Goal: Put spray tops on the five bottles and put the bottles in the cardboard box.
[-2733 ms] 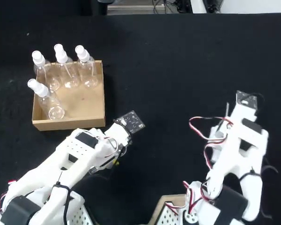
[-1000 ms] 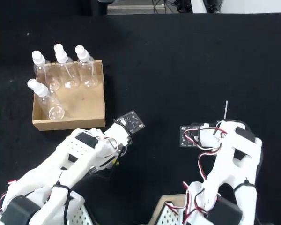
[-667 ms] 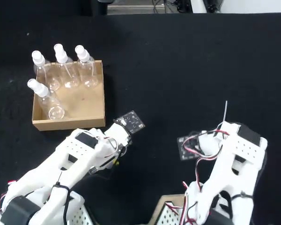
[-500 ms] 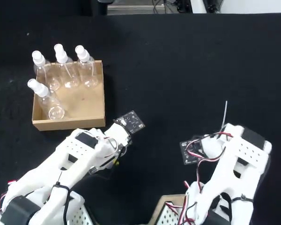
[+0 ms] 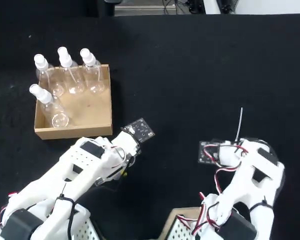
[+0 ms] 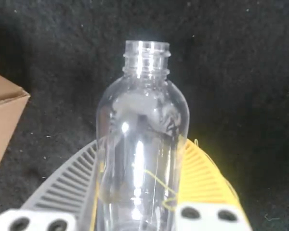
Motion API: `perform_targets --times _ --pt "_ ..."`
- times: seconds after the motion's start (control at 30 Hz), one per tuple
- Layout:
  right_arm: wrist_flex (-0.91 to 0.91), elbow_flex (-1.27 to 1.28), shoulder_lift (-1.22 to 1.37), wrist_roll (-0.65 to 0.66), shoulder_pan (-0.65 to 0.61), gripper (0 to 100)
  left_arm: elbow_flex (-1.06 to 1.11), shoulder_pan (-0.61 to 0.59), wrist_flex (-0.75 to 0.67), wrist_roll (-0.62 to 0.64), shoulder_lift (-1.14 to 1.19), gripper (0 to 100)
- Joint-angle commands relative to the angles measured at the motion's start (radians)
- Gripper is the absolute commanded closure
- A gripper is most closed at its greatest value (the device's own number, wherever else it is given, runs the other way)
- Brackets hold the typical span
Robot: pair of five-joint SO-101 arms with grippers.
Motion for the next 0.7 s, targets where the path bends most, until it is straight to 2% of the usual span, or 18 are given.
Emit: perform_targets --times 0.0,0.2,0.5,0.57,0.67 --pt "-0.031 -0.004 0.001 -0.101 -0.086 71.3 0.018 -0.027 -0.029 0.003 0.011 97" --pt "-0.028 0.015 0.010 -0.155 -0.201 71.3 0.021 -0.027 -0.029 0.002 0.009 97" --pt "-0.034 0.084 0.010 -0.083 -0.242 71.4 0.021 -0.027 -0.029 0.002 0.009 97" --pt "-0.034 0.085 0.010 -0.072 -0.235 75.2 0.021 -0.027 -0.029 0.002 0.009 97" --pt "-0.032 0.085 0.010 -0.075 -0.222 91.7 0.021 -0.027 -0.029 0.002 0.009 97"
